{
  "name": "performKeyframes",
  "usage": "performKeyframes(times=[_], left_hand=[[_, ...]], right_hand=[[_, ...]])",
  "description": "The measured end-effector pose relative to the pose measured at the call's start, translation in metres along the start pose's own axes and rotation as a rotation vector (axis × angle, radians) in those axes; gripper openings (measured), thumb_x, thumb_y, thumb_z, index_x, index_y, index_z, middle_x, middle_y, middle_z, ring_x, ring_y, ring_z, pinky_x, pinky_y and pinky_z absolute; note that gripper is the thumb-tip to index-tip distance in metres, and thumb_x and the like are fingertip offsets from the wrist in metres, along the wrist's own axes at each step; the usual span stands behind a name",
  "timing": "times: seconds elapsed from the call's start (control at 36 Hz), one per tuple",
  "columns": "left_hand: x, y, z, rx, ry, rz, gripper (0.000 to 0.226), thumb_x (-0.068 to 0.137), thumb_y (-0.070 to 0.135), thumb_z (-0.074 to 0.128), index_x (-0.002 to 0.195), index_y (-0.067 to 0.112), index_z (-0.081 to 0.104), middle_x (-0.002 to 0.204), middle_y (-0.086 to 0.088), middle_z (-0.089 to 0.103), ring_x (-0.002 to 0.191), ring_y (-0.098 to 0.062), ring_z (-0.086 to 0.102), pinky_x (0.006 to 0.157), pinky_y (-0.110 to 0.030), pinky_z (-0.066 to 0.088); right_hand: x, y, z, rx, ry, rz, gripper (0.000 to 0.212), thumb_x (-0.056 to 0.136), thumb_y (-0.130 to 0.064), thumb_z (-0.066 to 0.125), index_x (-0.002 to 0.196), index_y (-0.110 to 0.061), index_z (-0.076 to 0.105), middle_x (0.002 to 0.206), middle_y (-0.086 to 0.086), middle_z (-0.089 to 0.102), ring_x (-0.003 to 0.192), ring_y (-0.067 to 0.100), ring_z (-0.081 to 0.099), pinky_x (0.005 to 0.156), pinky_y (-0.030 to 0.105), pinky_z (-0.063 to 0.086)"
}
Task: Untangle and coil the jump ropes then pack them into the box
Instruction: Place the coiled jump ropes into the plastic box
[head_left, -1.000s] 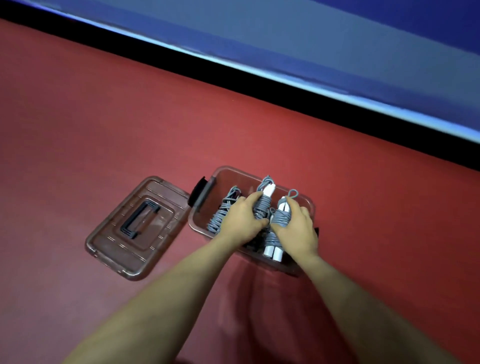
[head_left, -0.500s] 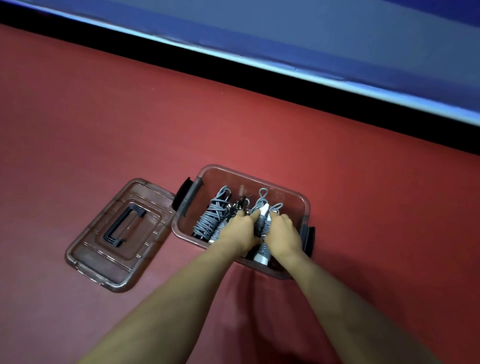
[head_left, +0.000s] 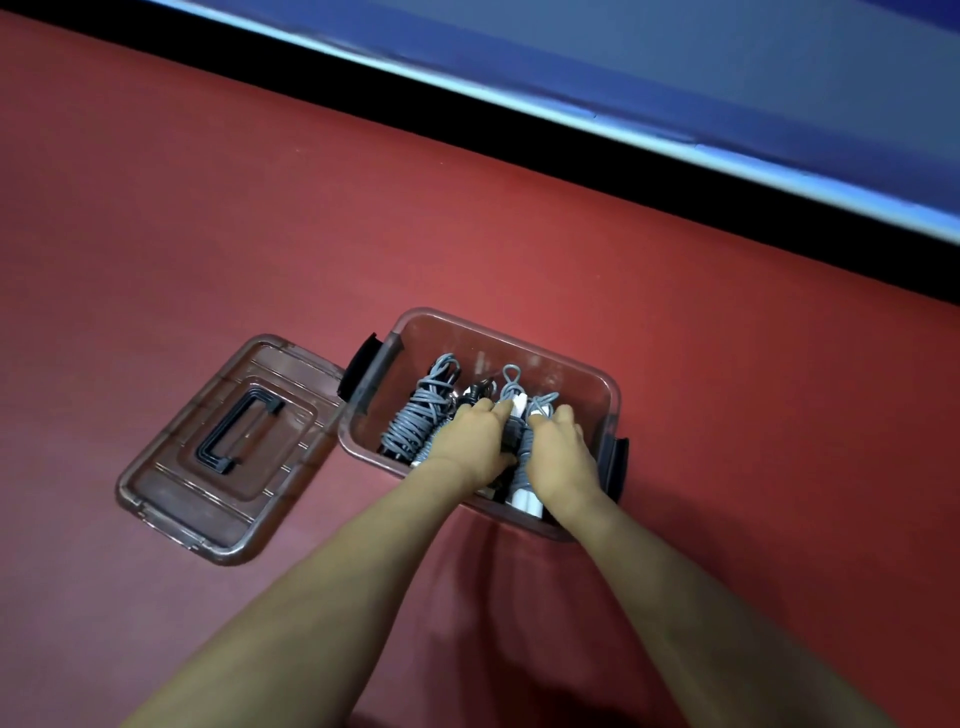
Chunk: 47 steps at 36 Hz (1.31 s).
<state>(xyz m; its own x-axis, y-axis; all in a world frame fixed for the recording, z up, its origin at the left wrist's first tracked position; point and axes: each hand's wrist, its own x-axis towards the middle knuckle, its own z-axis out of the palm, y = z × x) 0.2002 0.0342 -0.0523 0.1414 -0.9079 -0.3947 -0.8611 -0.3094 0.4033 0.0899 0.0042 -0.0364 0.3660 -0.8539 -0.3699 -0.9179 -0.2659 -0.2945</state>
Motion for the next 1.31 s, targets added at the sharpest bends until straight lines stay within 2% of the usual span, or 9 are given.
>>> performKeyframes(times=[0.14, 0.28, 0.42, 0.56, 0.67, 0.83, 0.97, 1.06, 1.31], left_hand=[[-0.026, -0.01, -0.025, -0.067, 0.207, -0.03, 0.036, 0.092, 0.02, 0.052, 0.126, 0.007, 0.05, 0.122, -0.012, 0.047, 0.119, -0.032, 0.042, 0.093, -0.041, 0.041], [-0.066, -0.037, -0.051, -0.131, 0.407, -0.135, 0.024, 0.09, 0.013, 0.048, 0.111, 0.003, 0.05, 0.116, -0.013, 0.046, 0.112, -0.032, 0.044, 0.083, -0.04, 0.039], [-0.102, -0.084, -0.063, -0.266, 0.541, -0.289, 0.019, 0.087, 0.012, 0.051, 0.104, 0.004, 0.048, 0.112, -0.013, 0.046, 0.109, -0.032, 0.044, 0.084, -0.043, 0.041], [-0.123, -0.142, -0.045, -0.323, 0.482, -0.464, 0.03, 0.087, 0.033, 0.06, 0.105, 0.012, 0.049, 0.113, -0.007, 0.048, 0.111, -0.028, 0.046, 0.087, -0.046, 0.045], [-0.125, -0.176, -0.024, -0.287, 0.334, -0.543, 0.039, 0.089, 0.038, 0.057, 0.115, 0.009, 0.051, 0.122, -0.011, 0.047, 0.116, -0.032, 0.044, 0.094, -0.042, 0.042], [-0.118, -0.206, 0.009, -0.147, 0.162, -0.53, 0.045, 0.085, 0.036, 0.06, 0.119, 0.008, 0.049, 0.126, -0.012, 0.044, 0.119, -0.031, 0.039, 0.096, -0.035, 0.037], [-0.114, -0.217, 0.024, -0.046, 0.141, -0.513, 0.043, 0.089, 0.04, 0.055, 0.121, 0.012, 0.047, 0.126, -0.009, 0.046, 0.118, -0.029, 0.044, 0.093, -0.036, 0.039], [-0.114, -0.215, 0.027, -0.062, 0.158, -0.522, 0.031, 0.092, 0.03, 0.051, 0.117, 0.012, 0.048, 0.122, -0.007, 0.049, 0.114, -0.027, 0.05, 0.085, -0.036, 0.042], [-0.129, -0.215, 0.006, -0.071, 0.257, -0.598, 0.03, 0.087, 0.018, 0.052, 0.114, 0.006, 0.049, 0.12, -0.007, 0.049, 0.116, -0.027, 0.047, 0.079, -0.038, 0.044]], right_hand=[[-0.011, -0.017, -0.004, 0.049, 0.14, -0.087, 0.042, 0.083, 0.004, 0.047, 0.122, -0.01, 0.052, 0.124, 0.009, 0.041, 0.118, 0.029, 0.042, 0.087, 0.042, 0.046], [-0.022, -0.055, -0.008, 0.134, 0.219, -0.278, 0.041, 0.086, 0.003, 0.045, 0.123, -0.009, 0.056, 0.116, 0.008, 0.05, 0.113, 0.027, 0.047, 0.085, 0.04, 0.044], [-0.029, -0.11, 0.002, 0.276, 0.182, -0.472, 0.033, 0.087, 0.0, 0.048, 0.116, -0.007, 0.06, 0.11, 0.012, 0.053, 0.097, 0.032, 0.058, 0.084, 0.043, 0.047], [-0.032, -0.158, 0.036, 0.365, 0.032, -0.621, 0.027, 0.087, 0.005, 0.049, 0.107, -0.003, 0.065, 0.096, 0.002, 0.053, 0.082, 0.018, 0.055, 0.08, 0.019, 0.039], [-0.023, -0.181, 0.074, 0.258, -0.127, -0.588, 0.033, 0.078, 0.01, 0.047, 0.103, -0.002, 0.065, 0.1, 0.014, 0.057, 0.095, 0.03, 0.057, 0.088, 0.034, 0.045], [-0.007, -0.19, 0.123, -0.047, -0.301, -0.509, 0.053, 0.082, 0.006, 0.047, 0.132, -0.011, 0.046, 0.131, 0.009, 0.04, 0.119, 0.034, 0.045, 0.098, 0.042, 0.04], [0.006, -0.188, 0.14, -0.254, -0.207, -0.546, 0.047, 0.087, -0.001, 0.05, 0.132, -0.013, 0.04, 0.143, 0.004, 0.03, 0.123, 0.03, 0.039, 0.096, 0.042, 0.04], [0.007, -0.187, 0.146, -0.286, -0.167, -0.598, 0.04, 0.09, 0.002, 0.042, 0.127, -0.014, 0.042, 0.147, 0.003, 0.025, 0.124, 0.03, 0.038, 0.094, 0.042, 0.041], [0.002, -0.201, 0.14, -0.262, -0.09, -0.691, 0.034, 0.093, -0.003, 0.038, 0.124, -0.015, 0.043, 0.135, 0.003, 0.036, 0.115, 0.03, 0.043, 0.083, 0.042, 0.042]])
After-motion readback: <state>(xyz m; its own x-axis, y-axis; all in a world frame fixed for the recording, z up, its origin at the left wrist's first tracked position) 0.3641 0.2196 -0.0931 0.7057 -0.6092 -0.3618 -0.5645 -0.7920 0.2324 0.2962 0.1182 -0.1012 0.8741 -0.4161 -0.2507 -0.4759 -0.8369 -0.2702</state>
